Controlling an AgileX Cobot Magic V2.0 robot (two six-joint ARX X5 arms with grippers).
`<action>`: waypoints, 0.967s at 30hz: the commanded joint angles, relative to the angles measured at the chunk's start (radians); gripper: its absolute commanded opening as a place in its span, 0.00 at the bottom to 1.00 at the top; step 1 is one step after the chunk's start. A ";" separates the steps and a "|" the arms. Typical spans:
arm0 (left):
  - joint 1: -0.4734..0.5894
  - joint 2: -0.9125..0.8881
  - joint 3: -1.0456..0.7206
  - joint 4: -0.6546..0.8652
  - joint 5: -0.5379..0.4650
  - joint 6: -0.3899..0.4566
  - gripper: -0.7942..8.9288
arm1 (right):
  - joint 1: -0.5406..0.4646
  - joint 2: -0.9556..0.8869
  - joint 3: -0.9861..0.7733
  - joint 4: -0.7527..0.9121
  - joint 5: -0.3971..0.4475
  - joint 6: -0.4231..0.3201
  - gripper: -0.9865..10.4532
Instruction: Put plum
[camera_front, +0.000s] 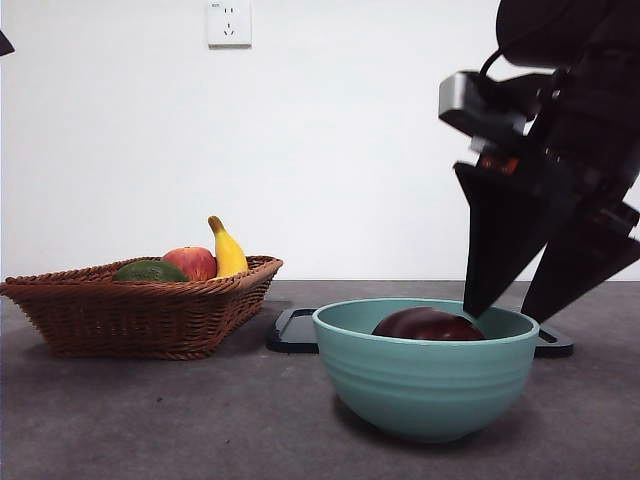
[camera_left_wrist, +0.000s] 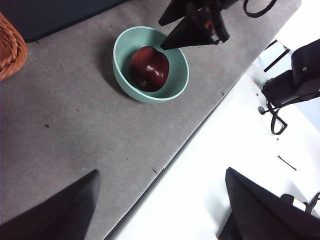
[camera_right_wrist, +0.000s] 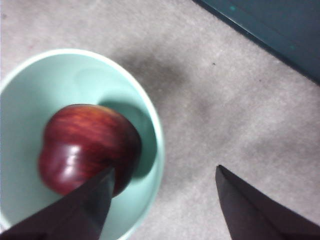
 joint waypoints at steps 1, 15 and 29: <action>-0.005 0.005 0.009 0.005 0.009 0.019 0.50 | 0.007 0.047 0.001 0.013 0.014 0.017 0.33; -0.005 0.005 0.009 0.007 0.009 0.020 0.50 | 0.026 0.081 0.003 0.054 0.016 0.027 0.09; -0.005 0.005 0.009 0.012 0.009 0.020 0.50 | 0.023 0.044 0.180 -0.078 -0.003 0.058 0.09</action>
